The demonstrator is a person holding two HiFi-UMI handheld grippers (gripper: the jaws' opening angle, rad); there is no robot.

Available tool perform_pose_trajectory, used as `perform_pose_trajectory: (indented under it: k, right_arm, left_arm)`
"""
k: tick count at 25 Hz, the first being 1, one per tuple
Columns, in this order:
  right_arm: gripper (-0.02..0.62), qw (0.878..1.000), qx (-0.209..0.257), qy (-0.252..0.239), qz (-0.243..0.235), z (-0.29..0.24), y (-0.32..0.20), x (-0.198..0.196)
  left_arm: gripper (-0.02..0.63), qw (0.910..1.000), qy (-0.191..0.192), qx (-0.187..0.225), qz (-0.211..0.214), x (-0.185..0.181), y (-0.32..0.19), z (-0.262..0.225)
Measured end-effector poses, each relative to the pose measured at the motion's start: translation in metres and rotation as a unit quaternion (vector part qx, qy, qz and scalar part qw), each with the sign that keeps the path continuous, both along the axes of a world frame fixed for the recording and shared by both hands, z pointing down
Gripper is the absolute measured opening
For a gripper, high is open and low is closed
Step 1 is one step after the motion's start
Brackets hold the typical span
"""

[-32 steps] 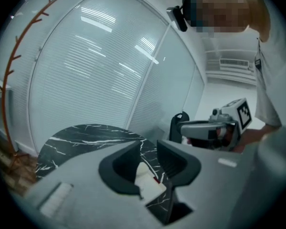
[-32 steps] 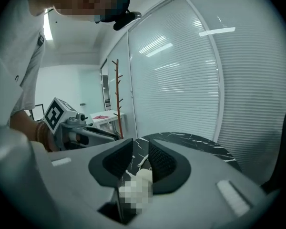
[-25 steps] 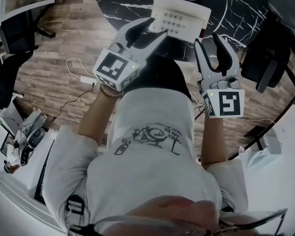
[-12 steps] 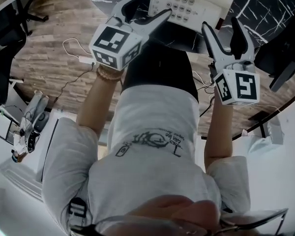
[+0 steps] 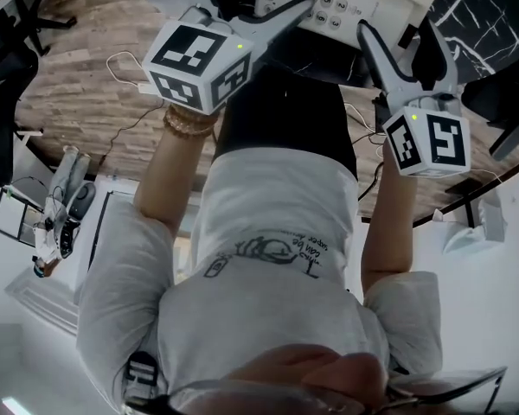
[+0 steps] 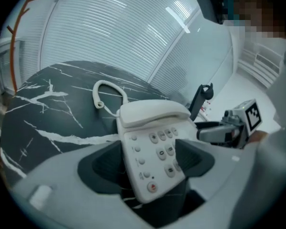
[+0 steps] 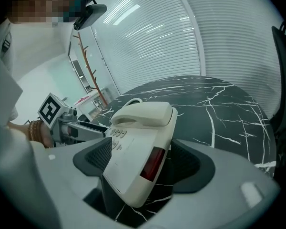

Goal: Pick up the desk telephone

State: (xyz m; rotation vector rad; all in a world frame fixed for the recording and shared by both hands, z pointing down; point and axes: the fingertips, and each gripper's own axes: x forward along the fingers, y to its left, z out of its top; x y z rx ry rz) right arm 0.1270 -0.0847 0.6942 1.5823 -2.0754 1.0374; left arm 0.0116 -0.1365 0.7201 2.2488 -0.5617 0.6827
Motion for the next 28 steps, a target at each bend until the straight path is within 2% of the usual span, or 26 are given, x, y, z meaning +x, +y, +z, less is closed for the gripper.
perform_pose_trajectory:
  k: [5,10,17,28]
  right_arm:
    - [0.396,1.0,-0.007,-0.005,0.005,0.009,-0.003,-0.001]
    - [0.394,1.0,-0.021,-0.004,0.005,0.017,-0.002,-0.004]
    - [0.376,1.0,-0.012,-0.011,0.008,0.019,-0.003,-0.007]
    - [0.368,0.999,-0.028,-0.011,0.017,0.017,0.0,-0.007]
  left_arm:
    - [0.362,0.9998,-0.002,-0.021,0.001,0.002,0.0,0.01]
    - [0.362,0.9998,-0.008,-0.018,0.001,0.002,-0.001,0.011]
    - [0.356,0.9998,-0.01,-0.019,0.003,0.002,0.0,0.011]
    - [0.351,0.9996,-0.023,-0.012,0.012,0.003,0.002,0.007]
